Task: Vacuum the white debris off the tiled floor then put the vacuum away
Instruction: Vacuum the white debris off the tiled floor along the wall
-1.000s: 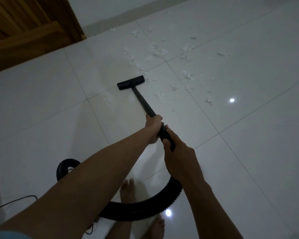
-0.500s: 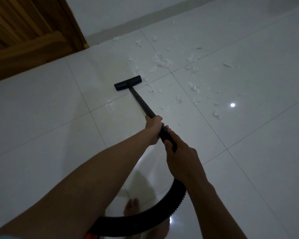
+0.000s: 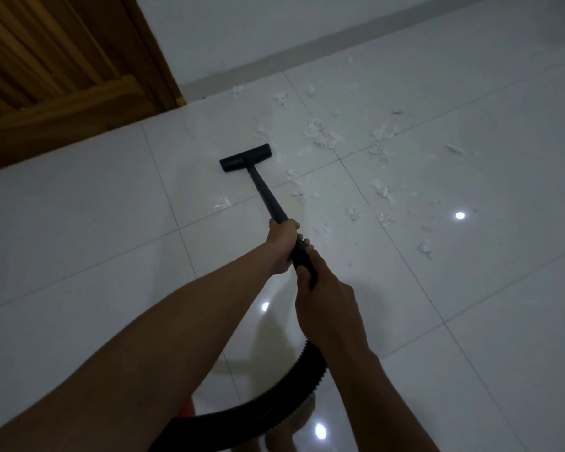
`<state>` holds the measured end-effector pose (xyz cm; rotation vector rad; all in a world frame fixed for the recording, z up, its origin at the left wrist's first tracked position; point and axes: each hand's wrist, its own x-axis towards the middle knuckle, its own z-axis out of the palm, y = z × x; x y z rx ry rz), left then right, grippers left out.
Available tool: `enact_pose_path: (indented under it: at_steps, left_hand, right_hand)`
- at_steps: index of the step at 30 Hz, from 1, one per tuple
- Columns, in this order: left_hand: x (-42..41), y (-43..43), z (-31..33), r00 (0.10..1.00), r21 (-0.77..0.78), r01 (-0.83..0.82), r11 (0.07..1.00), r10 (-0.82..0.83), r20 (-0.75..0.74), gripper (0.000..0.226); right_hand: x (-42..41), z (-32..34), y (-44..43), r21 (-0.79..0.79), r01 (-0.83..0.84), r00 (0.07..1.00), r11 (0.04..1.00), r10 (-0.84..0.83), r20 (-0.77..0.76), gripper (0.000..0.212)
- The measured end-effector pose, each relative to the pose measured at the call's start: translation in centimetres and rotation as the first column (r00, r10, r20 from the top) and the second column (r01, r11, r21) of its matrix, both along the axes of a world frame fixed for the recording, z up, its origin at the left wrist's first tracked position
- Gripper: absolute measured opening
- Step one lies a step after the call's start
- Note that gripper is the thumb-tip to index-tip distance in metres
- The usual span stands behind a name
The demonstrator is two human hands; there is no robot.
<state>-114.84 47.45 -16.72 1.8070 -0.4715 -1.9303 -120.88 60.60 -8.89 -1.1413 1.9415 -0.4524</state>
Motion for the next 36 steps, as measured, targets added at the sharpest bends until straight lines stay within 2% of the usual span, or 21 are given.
enact_pose_path:
  at_steps: [19, 27, 36]
  left_hand:
    - [2.7, -13.0, -2.1, 0.999, 0.026, -0.039, 0.999, 0.039, -0.008, 0.037]
    - [5.1, -19.1, -2.5, 0.999, 0.004, -0.043, 0.999, 0.043, -0.007, 0.039]
    - [5.7, -24.6, -3.8, 0.998, -0.021, 0.000, 1.000, 0.001, 0.069, 0.034]
  right_hand:
    - [3.1, -1.3, -12.8, 0.054, -0.040, 0.999, 0.998, 0.040, 0.008, 0.048]
    - [5.6, -1.5, -18.7, 0.015, -0.055, 0.998, 0.998, 0.055, -0.001, 0.048]
    - [6.5, -3.7, -23.9, 0.010, -0.052, 0.999, 0.999, 0.052, 0.004, 0.050]
